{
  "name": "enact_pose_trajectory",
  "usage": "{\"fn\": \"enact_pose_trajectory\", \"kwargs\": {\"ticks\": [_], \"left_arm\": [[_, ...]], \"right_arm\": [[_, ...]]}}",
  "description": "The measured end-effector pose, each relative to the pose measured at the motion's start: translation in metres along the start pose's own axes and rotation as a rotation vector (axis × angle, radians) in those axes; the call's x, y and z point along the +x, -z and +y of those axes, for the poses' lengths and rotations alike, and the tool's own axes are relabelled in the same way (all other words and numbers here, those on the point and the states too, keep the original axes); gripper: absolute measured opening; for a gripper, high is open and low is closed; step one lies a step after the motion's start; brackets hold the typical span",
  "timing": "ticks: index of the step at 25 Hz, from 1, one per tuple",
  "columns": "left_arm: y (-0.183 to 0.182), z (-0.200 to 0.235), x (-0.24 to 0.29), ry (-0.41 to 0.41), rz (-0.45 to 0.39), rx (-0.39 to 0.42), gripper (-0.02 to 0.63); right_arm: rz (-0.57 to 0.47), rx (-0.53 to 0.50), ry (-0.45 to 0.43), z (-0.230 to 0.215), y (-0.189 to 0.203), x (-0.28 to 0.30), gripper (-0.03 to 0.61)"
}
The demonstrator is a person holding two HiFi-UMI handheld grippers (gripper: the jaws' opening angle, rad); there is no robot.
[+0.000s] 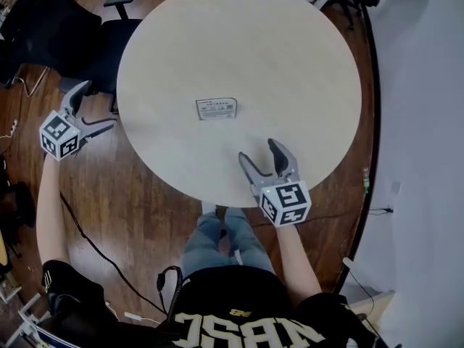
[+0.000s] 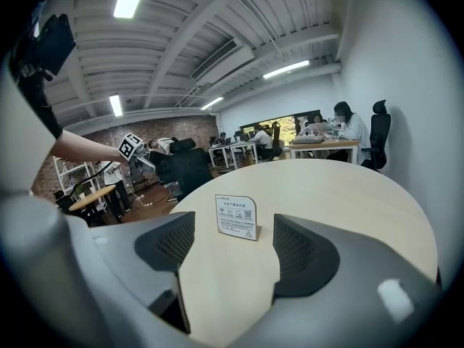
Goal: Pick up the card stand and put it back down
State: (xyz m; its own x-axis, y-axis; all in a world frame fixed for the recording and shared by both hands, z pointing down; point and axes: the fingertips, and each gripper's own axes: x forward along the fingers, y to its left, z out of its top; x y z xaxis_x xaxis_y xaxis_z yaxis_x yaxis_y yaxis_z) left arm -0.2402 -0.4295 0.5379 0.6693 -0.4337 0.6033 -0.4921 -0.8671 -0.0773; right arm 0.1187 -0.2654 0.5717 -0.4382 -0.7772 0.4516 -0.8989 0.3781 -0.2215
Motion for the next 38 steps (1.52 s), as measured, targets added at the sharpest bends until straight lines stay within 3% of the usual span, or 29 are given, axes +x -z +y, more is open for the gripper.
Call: {"fn": "enact_pose_trajectory", "kwargs": {"ticks": [6,12,18,22,26,32,35,38], "left_arm": [[-0.003,-0.031,0.079,0.125,0.005,0.01,0.615],[-0.011,-0.099,0.165,0.301,-0.012,-0.002,0.615],[-0.035,-0.159,0.235,0.412,-0.061,-0.011,0.584],[-0.041,-0.194,0.264,0.485,-0.056,0.003,0.481],[-0.041,-0.198,0.28,0.478,-0.044,0.023,0.353],[-0.047,-0.217,0.283,0.491,-0.046,-0.016,0.02],[-0.05,-0.23,0.28,0.503,-0.028,-0.029,0.015],[-0.069,-0.233,0.264,0.429,-0.019,-0.107,0.015]], "right_arm": [[0.002,0.011,0.039,-0.026,0.004,0.0,0.344],[0.029,0.044,0.059,-0.036,0.023,-0.004,0.339],[0.045,0.066,0.064,-0.044,0.042,-0.009,0.336],[0.058,0.083,0.089,-0.05,0.049,-0.023,0.33],[0.055,0.105,0.107,-0.055,0.052,-0.027,0.327],[0.077,0.097,0.095,-0.056,0.056,-0.033,0.327],[0.054,0.085,0.085,-0.05,0.04,-0.027,0.327],[0.01,0.069,0.075,-0.037,0.016,-0.027,0.327]]}}
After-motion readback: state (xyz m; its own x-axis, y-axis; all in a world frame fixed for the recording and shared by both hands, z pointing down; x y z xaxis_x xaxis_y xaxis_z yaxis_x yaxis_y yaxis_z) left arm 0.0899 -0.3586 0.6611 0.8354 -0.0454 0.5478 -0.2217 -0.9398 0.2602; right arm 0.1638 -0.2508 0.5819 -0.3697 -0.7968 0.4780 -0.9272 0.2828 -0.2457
